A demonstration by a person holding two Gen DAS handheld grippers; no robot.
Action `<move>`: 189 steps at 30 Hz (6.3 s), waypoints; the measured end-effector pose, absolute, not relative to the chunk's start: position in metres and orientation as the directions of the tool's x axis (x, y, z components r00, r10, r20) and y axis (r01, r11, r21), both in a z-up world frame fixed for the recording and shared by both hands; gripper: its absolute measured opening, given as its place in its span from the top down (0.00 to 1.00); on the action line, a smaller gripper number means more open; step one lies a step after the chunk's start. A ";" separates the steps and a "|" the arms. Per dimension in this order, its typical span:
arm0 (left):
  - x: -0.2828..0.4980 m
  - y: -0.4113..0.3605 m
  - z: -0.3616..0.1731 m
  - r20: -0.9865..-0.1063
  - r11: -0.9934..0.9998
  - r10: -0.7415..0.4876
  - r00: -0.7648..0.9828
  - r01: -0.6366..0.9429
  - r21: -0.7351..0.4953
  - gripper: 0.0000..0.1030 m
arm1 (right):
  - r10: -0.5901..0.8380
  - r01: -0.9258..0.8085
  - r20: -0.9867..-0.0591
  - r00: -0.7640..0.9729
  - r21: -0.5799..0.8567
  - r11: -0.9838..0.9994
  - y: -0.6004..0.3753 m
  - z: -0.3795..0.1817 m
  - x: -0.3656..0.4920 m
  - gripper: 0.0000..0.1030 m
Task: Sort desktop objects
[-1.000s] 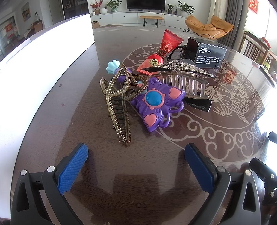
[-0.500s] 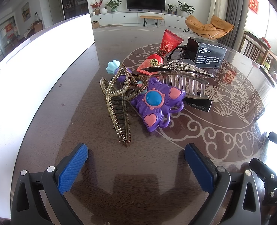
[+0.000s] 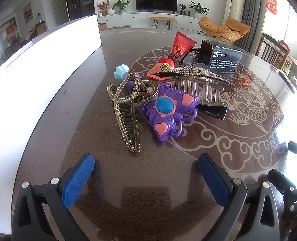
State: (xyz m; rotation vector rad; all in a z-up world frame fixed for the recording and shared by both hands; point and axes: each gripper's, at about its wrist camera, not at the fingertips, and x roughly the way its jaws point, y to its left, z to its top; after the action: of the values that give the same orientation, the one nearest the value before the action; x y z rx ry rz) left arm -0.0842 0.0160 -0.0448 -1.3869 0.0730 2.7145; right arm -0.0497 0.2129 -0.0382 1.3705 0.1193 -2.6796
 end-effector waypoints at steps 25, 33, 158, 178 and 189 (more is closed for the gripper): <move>-0.084 0.016 -0.045 -0.810 -0.995 0.060 -0.583 -0.104 0.000 0.00 | -0.079 0.150 -0.811 -0.579 -0.011 -0.989 0.213 -0.038 -0.050 0.00; -0.084 0.016 -0.045 -0.810 -0.995 0.060 -0.583 -0.104 0.000 0.00 | -0.081 0.150 -0.811 -0.579 -0.009 -0.989 0.212 -0.039 -0.050 0.00; -0.070 -0.054 -0.011 -0.775 -0.970 0.244 -0.582 -0.152 -0.191 0.79 | -0.337 0.335 -0.753 -0.565 0.165 -0.928 0.172 -0.032 -0.050 0.36; -0.012 -0.172 0.088 -0.643 -0.964 0.174 -0.746 0.004 -0.265 0.79 | -0.471 0.485 -0.636 -0.611 0.168 -0.858 0.086 0.051 -0.075 0.53; -0.071 -0.314 0.063 -0.782 -0.941 -0.057 -0.621 0.295 -0.166 0.79 | -0.652 0.695 -0.608 -0.453 0.217 -0.686 -0.141 0.106 -0.141 0.53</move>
State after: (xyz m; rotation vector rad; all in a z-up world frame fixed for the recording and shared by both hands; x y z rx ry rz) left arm -0.0705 -0.3145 0.0633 -1.4226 -0.4711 2.9847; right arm -0.1411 -0.1405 0.1055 0.8681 0.0798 -2.1596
